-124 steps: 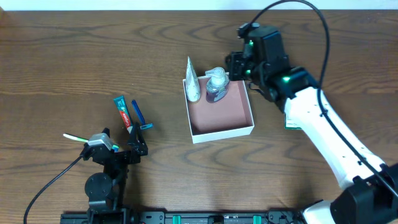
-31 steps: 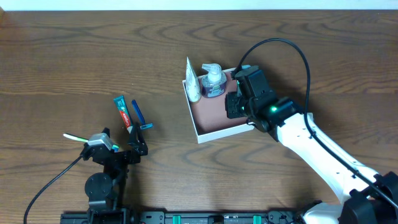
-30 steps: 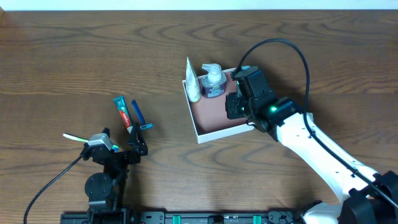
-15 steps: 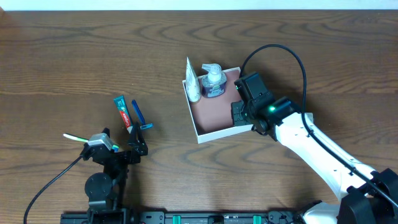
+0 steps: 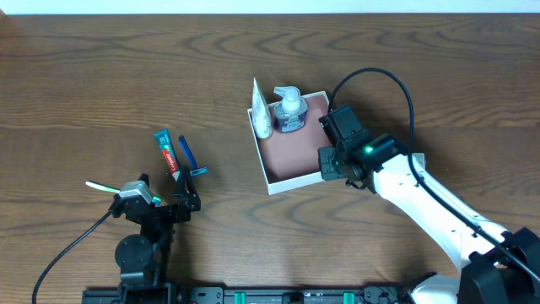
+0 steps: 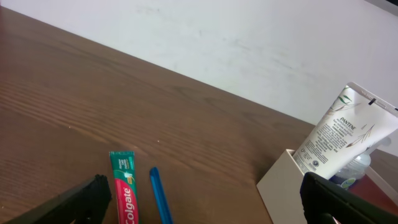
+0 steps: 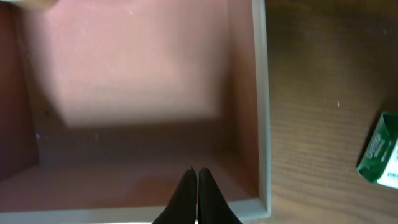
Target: Pack container
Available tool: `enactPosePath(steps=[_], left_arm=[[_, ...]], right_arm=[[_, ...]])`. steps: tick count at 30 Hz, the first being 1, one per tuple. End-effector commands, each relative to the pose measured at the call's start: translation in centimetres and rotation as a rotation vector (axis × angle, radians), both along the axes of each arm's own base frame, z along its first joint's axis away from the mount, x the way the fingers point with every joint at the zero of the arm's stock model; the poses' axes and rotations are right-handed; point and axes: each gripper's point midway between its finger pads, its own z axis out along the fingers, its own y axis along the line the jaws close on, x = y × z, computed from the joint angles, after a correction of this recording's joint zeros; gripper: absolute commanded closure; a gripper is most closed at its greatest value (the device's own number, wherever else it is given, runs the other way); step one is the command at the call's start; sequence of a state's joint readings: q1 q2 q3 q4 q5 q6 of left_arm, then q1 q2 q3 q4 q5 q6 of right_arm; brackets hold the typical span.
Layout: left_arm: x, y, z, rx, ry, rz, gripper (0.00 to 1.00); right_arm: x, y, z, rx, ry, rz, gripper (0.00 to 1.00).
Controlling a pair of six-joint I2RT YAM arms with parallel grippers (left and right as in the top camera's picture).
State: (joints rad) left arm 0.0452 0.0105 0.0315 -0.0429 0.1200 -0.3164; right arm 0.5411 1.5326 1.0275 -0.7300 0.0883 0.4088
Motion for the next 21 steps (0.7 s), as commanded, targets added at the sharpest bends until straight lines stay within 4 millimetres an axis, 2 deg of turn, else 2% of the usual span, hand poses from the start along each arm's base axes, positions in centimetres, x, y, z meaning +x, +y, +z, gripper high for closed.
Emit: enactPosePath(steps=[1,12,21], left_arm=[[0.0,0.2,-1.6,0.007,0.038,0.006,0.02],[0.0,0.2,-1.6,0.007,0.038,0.006,0.02],[0.0,0.2,-1.6,0.007,0.038,0.006,0.02]], right_arm=[[-0.8,-0.3,-0.7,-0.025,0.029,-0.027,0.98],[-2.9,0.2,-1.2,0.021,0.131,-0.055,0.99],[-3.4,0.8,-1.2,0.041,0.148,-0.051,0.99]])
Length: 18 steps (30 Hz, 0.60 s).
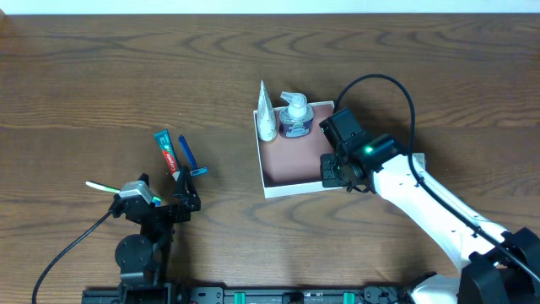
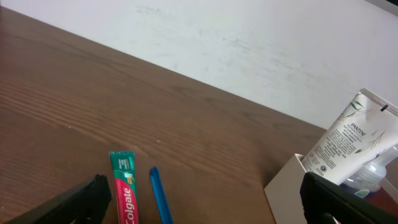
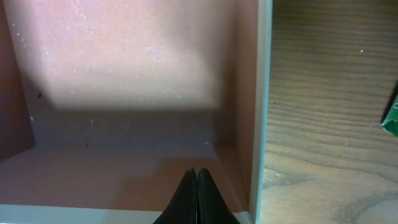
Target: Pack container
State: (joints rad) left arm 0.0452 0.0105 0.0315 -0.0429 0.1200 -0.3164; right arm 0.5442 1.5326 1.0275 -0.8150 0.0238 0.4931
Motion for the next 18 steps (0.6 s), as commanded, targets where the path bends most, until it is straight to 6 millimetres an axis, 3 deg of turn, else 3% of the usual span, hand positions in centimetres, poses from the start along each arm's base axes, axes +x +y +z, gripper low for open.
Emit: enactPosePath(steps=[1,8,13,18], left_arm=[[0.0,0.2,-1.6,0.007,0.038,0.006,0.02],[0.0,0.2,-1.6,0.007,0.038,0.006,0.02],[0.0,0.2,-1.6,0.007,0.038,0.006,0.02],[0.0,0.2,-1.6,0.007,0.038,0.006,0.02]], right_arm=[[-1.1,0.9,-0.5,0.011,0.034,0.010,0.99],[-1.5,1.6,-0.5,0.018,0.038,0.028,0.99],[-0.7,2.3,-0.2,0.040,0.000,0.032,0.99],[1.1,2.8,2.2,0.083,-0.080,0.037,0.98]])
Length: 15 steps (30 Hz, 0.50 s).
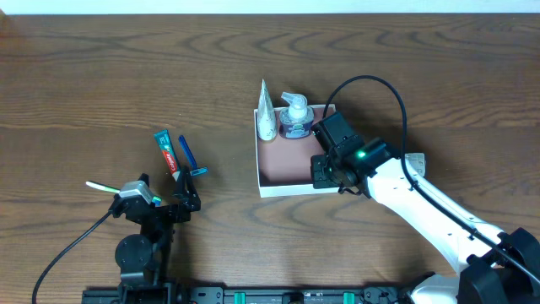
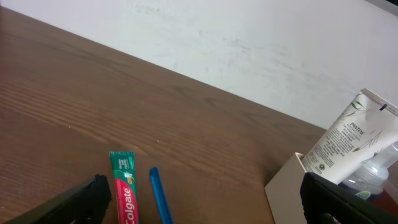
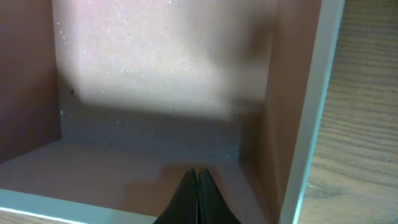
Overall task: Pack container
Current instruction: 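Move the right gripper to the green soap bar box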
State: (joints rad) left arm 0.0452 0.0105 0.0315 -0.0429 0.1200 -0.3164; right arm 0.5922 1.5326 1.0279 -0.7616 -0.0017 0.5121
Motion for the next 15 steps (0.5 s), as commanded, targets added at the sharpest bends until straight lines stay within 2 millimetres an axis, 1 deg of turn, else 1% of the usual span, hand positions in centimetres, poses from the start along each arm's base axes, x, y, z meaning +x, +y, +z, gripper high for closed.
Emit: enactPosePath(steps=[1,4,6,8,9,10,11,12,13,15], left_arm=[[0.0,0.2,-1.6,0.007,0.038,0.006,0.02],[0.0,0.2,-1.6,0.007,0.038,0.006,0.02],[0.0,0.2,-1.6,0.007,0.038,0.006,0.02],[0.0,0.2,-1.6,0.007,0.038,0.006,0.02],[0.0,0.2,-1.6,0.007,0.038,0.006,0.02],[0.0,0.2,-1.6,0.007,0.038,0.006,0.02],[0.0,0.2,-1.6,0.007,0.038,0.006,0.02],[0.0,0.2,-1.6,0.007,0.038,0.006,0.02],[0.0,0.2,-1.6,0.007,0.038,0.006,0.02],[0.0,0.2,-1.6,0.007,0.038,0.006,0.02]], right_arm=[[1.5,0.6,2.8,0.043,-0.077,0.006,0.96],[2.5,0.9,6.0,0.081,-0.157,0.012,0.85],[3.1,0.3,8.0,0.083,-0.207,-0.011,0.73],[3.6,-0.8,9.5,0.080,-0.246,-0.044,0.59],[3.9,-1.9,10.2,0.076,-0.264,-0.074,0.50],[4.0,-2.7,10.5,0.069,-0.271,-0.097,0.45],[4.3,-4.0,10.7,0.056,-0.275,-0.134,0.40],[4.4,-5.1,10.7,0.045,-0.272,-0.166,0.36],[4.6,-6.8,10.6,0.032,-0.259,-0.215,0.31],[4.8,-9.3,9.9,0.016,-0.224,-0.309,0.24]])
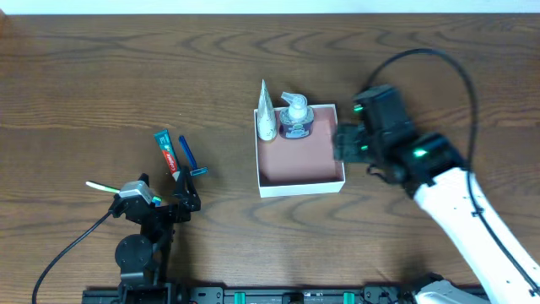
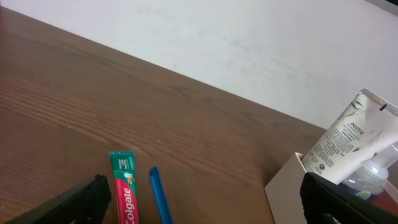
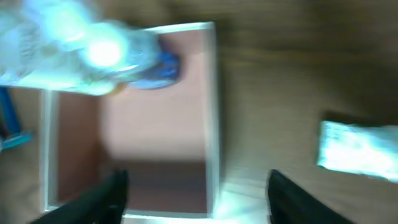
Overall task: Pack container
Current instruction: 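Move the right gripper to the green soap bar box, then grasp the green soap bar box with the right gripper and lift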
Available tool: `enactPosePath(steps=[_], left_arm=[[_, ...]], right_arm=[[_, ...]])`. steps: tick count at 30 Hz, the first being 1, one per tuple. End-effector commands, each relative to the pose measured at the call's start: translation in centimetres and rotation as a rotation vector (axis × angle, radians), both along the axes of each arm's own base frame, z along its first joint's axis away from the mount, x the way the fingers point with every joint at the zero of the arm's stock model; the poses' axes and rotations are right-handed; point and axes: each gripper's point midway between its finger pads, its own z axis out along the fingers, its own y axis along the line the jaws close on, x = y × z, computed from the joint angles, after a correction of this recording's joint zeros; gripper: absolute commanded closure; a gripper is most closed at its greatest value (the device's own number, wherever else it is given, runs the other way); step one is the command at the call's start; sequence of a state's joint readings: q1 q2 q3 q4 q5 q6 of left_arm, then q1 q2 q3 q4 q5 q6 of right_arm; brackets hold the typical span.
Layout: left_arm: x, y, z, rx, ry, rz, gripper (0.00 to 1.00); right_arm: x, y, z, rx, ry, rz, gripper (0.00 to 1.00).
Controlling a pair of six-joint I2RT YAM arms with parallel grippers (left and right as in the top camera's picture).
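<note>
The white box [image 1: 300,190] with a pink floor stands mid-table, holding a white Pantene tube [image 1: 266,118] and a clear pump bottle [image 1: 295,116] at its far end. My right gripper [image 1: 344,143] hovers open over the box's right wall; its blurred view shows the box [image 3: 214,124] below. To the left lie a Colgate toothpaste [image 1: 167,152] and a blue razor [image 1: 190,158]. My left gripper [image 1: 164,207] rests open near the front edge, facing the toothpaste [image 2: 124,186], the razor [image 2: 158,196] and the box [image 2: 283,186].
A green-handled toothbrush [image 1: 101,187] lies left of the left arm. A pale green packet [image 3: 357,149] lies on the wood right of the box; in the overhead view the right arm covers it. Brown wooden tabletop [image 1: 101,76] all round.
My right gripper was shut with its tips low inside the box by the right wall. Now it is open, higher up and further right. The box and the left arm have not moved.
At first the box sat skewed, my shut right gripper against its near right corner. Then the box stood squarer and slightly shifted, the gripper still shut at that corner. Then the tips were inside the box. Now the gripper is open above the right wall.
</note>
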State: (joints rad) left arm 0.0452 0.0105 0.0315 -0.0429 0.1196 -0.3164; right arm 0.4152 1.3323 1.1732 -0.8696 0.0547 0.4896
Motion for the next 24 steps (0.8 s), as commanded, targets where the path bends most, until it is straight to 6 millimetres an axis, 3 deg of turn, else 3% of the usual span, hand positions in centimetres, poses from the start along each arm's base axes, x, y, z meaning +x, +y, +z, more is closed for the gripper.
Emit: enactPosePath(steps=[1,6,12,18,24], left_arm=[[0.0,0.2,-1.6,0.007,0.038,0.005,0.02],[0.0,0.2,-1.6,0.007,0.038,0.005,0.02],[0.0,0.2,-1.6,0.007,0.038,0.005,0.02],[0.0,0.2,-1.6,0.007,0.038,0.005,0.02],[0.0,0.2,-1.6,0.007,0.038,0.005,0.02]], right_arm=[[0.9,-5.0,-0.8,-0.027,0.040,-0.182,0.20],[0.6,-9.6,-3.5,0.005,0.157,-0.445,0.06],[-0.5,-12.7,-8.0,0.046,0.277,-0.779,0.01],[-1.2,-13.0,-13.1,0.102,0.312,-0.986,0.01],[-1.5,-13.2,-15.3,0.139,0.285,-1.062,0.03]])
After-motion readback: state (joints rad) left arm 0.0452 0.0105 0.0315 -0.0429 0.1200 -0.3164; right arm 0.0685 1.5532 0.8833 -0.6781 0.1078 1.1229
